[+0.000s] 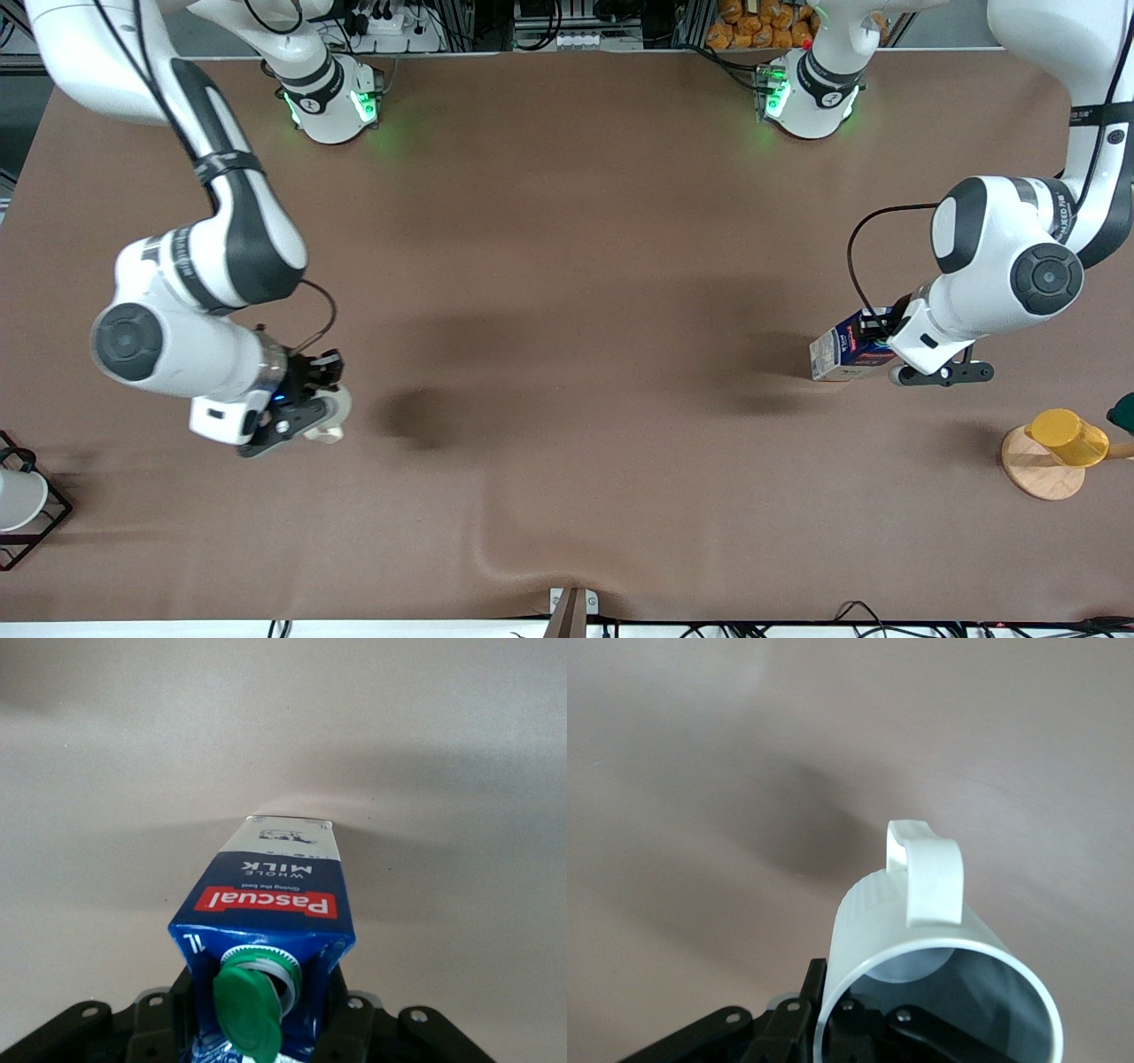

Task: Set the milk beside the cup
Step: 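Carry the mug with the right gripper toward the table middle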

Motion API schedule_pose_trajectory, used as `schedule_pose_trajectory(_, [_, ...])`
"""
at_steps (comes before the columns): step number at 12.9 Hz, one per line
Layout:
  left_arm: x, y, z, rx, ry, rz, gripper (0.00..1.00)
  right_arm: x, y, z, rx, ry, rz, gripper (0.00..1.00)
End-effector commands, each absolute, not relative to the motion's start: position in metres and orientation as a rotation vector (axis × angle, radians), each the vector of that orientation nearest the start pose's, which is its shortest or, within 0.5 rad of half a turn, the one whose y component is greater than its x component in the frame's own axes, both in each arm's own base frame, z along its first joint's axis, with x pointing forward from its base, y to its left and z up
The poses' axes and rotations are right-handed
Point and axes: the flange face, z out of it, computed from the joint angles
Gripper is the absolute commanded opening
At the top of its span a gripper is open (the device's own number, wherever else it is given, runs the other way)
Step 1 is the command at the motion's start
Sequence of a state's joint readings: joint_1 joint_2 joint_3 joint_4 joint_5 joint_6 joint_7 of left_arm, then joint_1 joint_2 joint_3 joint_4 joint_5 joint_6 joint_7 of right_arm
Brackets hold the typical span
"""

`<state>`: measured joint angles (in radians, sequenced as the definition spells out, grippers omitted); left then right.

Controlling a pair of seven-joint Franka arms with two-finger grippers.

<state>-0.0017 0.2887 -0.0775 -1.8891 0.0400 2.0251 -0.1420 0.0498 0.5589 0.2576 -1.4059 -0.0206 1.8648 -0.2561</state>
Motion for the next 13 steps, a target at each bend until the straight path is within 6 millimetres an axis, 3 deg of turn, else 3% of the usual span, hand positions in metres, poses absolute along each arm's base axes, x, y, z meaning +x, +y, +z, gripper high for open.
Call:
schedule_pose_trajectory(1, [0.595, -0.046, 0.356, -3.118, -0.075, 0.242, 0.56, 0.662, 0.229, 0.375, -2.909, -0.857, 0.145, 0.00])
schedule_pose_trajectory(3, [0.598, -0.048, 0.363, -3.117, -0.073, 0.244, 0.56, 0.660, 0.247, 0.366, -2.935, -0.756, 0.129, 0.00])
schedule_pose_trajectory(4, [0.599, -0.048, 0.366, -3.117, -0.074, 0.247, 0.55, 0.656, 0.265, 0.363, -2.933, -0.759, 0.108, 0.00])
schedule_pose_trajectory(8, [0.602, -0.053, 0.375, -3.121, -0.062, 0.228, 0.53, 0.638, 0.328, 0.348, -2.895, -0.893, 0.033, 0.00])
schedule_pose_trajectory(10, [0.602, -0.056, 0.376, -3.121, -0.058, 0.225, 0.50, 0.620, 0.370, 0.340, -2.862, -0.988, -0.007, 0.00])
schedule_pose_trajectory(13, [0.604, -0.060, 0.377, -3.123, -0.049, 0.218, 0.50, 0.604, 0.410, 0.316, -2.817, -1.063, -0.052, 0.00])
